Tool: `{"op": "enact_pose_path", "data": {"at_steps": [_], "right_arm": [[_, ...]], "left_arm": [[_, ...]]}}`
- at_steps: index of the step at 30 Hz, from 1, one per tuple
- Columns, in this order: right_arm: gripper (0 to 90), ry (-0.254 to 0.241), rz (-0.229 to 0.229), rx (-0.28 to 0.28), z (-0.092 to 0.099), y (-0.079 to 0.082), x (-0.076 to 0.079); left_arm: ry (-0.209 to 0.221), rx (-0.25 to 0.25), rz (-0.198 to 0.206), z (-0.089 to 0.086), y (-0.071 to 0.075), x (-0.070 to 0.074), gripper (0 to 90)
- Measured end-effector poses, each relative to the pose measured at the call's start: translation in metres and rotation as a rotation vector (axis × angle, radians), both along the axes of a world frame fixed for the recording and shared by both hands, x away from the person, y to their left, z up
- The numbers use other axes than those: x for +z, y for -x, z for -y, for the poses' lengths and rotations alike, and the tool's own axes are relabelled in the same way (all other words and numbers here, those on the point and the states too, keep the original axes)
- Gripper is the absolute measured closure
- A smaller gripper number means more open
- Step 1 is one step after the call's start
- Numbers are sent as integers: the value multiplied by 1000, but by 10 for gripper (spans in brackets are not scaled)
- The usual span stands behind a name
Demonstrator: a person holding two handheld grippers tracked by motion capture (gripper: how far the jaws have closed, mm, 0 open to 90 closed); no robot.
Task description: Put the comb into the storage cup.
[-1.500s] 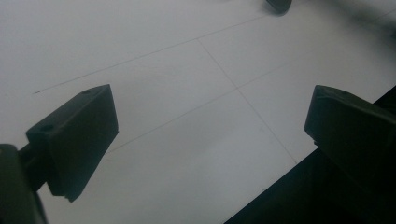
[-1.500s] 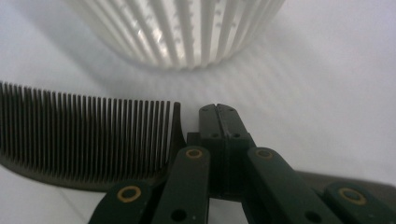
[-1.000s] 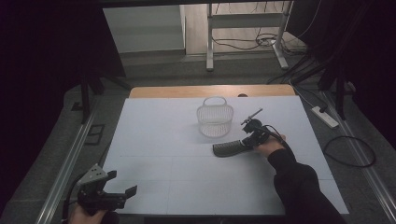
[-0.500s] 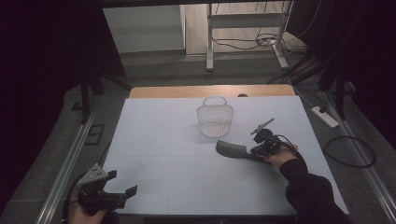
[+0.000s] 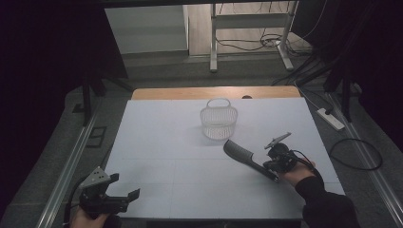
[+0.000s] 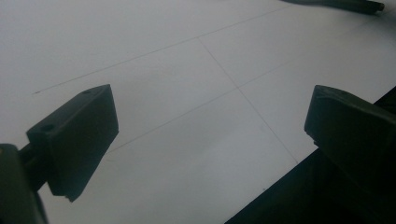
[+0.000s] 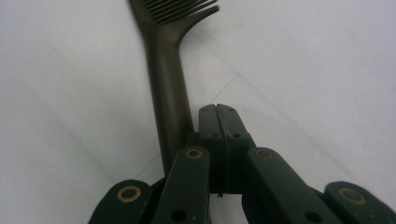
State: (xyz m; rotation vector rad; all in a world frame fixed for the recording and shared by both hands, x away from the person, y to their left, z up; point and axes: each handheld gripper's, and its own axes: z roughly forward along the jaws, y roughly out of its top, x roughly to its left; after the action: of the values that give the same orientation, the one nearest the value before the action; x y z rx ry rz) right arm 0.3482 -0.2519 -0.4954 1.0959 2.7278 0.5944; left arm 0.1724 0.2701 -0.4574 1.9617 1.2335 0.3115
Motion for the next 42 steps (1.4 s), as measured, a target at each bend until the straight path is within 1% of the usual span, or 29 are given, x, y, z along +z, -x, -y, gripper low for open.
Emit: {"op": "enact_pose_path", "data": {"at_steps": [3, 5, 7, 9, 12, 16, 19, 21, 23, 24, 25, 29, 30, 31, 33, 35, 37, 39, 40, 42], "right_arm": [[891, 2, -1, 1, 2, 9, 0], [891, 1, -3, 3, 3, 11, -1], [890, 1, -9, 6, 2, 19, -1], [890, -11, -10, 11, 1, 24, 0], [890, 2, -6, 16, -2, 31, 1], [891, 15, -1, 18, -3, 34, 0], [890, 15, 2, 17, -3, 33, 1], [888, 1, 19, 10, -1, 33, 4], [862, -20, 38, -4, 1, 33, 9], [862, -20, 38, -4, 1, 33, 9], [828, -43, 57, -21, 3, 34, 16], [711, -83, 96, -48, 7, 37, 28], [711, -83, 96, -48, 7, 37, 28], [680, -88, 107, -51, 7, 38, 30], [600, -93, 114, -59, 7, 39, 33], [516, -95, 111, -65, 6, 39, 35], [423, -88, 117, -68, 3, 39, 35], [351, -81, 118, -64, 0, 39, 36], [299, -77, 114, -68, -1, 38, 36], [226, -76, 109, -67, -5, 37, 36]], "left_arm": [[0, -1, 0, 0, 0, 0, 35], [-3, -2, 0, 0, 0, 0, 35], [-4, -2, 0, 0, 0, 0, 35], [-4, -2, 0, 0, 0, 0, 35], [-4, -2, -1, 0, -1, 0, 35], [-8, -4, 1, 1, 0, 0, 35], [-8, -4, 0, 1, -1, 0, 36], [-7, -2, 0, 1, 0, 0, 36], [-9, -3, 0, 1, 0, 0, 36], [-9, -3, 0, 1, 0, 0, 36], [-8, -2, 0, 1, 0, 0, 36], [-10, -2, -1, 1, 0, 0, 36], [-10, -2, -1, 1, 0, 0, 35], [-10, -2, -1, 1, 0, 0, 35], [-10, -2, -1, 1, 0, 0, 35], [-10, -2, -1, 1, 0, 0, 35], [-10, -2, -1, 1, -1, 0, 36], [-11, -2, -2, 1, -1, 0, 36], [-10, -1, -2, 1, -1, 0, 36], [-11, -2, -3, 1, -1, 0, 36]]}}
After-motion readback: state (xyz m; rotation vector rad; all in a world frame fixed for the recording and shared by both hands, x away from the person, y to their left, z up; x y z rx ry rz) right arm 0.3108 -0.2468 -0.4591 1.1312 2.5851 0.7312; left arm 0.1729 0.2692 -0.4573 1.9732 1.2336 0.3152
